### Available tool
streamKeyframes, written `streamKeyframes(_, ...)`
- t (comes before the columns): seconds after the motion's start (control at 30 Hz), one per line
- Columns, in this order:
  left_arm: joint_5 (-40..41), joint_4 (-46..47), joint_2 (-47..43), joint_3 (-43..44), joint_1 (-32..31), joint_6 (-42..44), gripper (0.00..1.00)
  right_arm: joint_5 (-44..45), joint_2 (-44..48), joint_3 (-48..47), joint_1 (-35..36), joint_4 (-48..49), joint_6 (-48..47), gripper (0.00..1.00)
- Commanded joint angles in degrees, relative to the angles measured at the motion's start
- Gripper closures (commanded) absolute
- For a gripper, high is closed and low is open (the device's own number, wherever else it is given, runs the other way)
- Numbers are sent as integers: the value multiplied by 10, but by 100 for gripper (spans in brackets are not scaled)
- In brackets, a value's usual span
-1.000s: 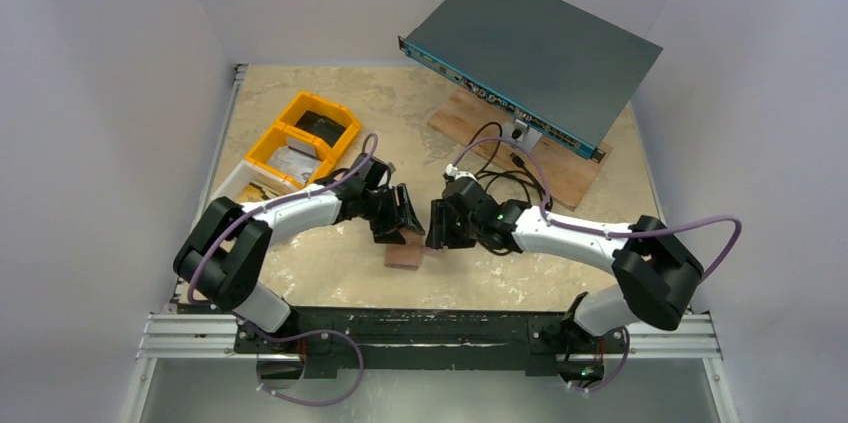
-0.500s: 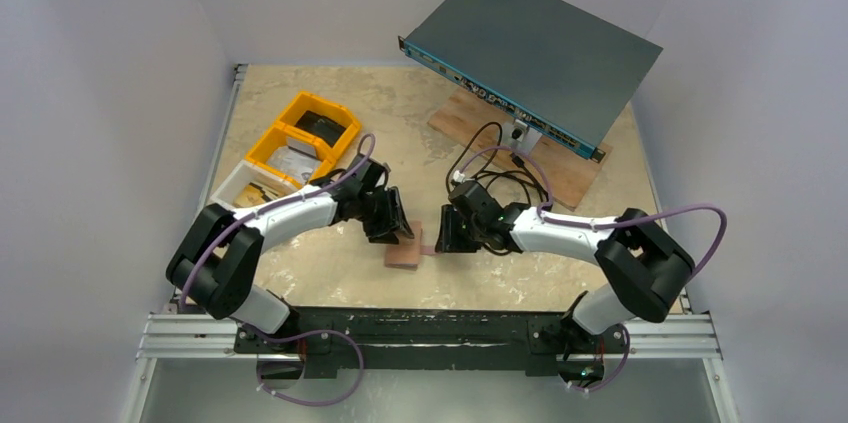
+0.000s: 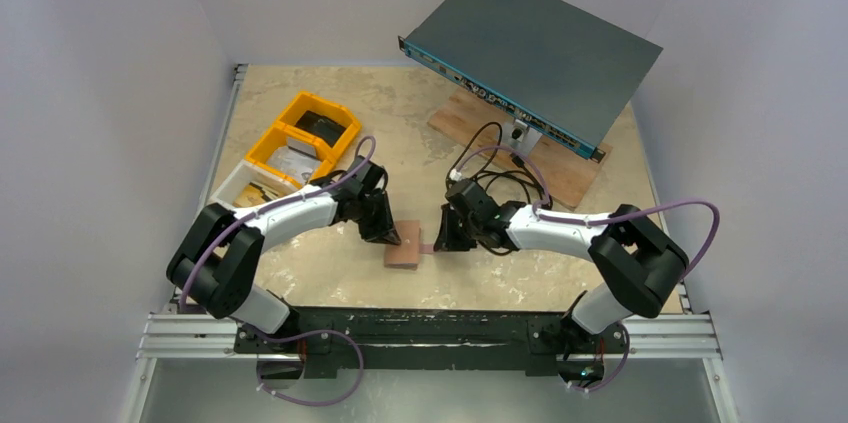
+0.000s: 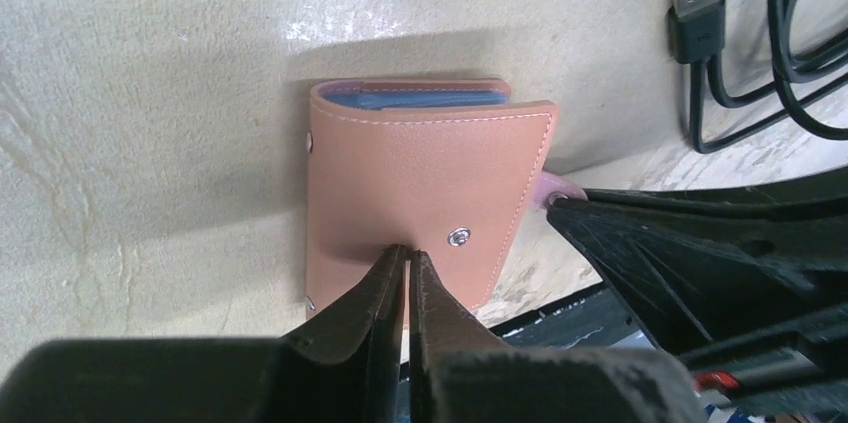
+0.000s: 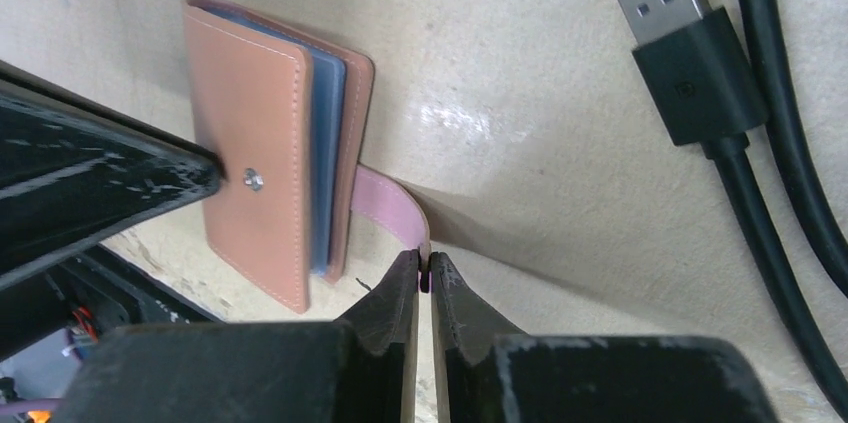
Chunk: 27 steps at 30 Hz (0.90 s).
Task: Take the credit cards out of the card holder
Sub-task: Close the card holder at the center of the board.
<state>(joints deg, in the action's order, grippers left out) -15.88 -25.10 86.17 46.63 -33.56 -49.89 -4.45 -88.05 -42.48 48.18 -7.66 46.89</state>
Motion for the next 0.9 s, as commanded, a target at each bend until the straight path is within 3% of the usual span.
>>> streamKeyframes(0.0, 17, -5, 19, 6, -6, 7, 97, -5, 6, -37, -1, 17, 2, 97)
streamKeyframes(0.5, 36, -15, 50, 14, -19, -1, 100, -51, -76, -113, 27, 56, 3, 99)
streamKeyframes(0.87, 34, -16, 44, 14, -19, 6, 100, -64, -117, -114, 28, 80, 22, 84)
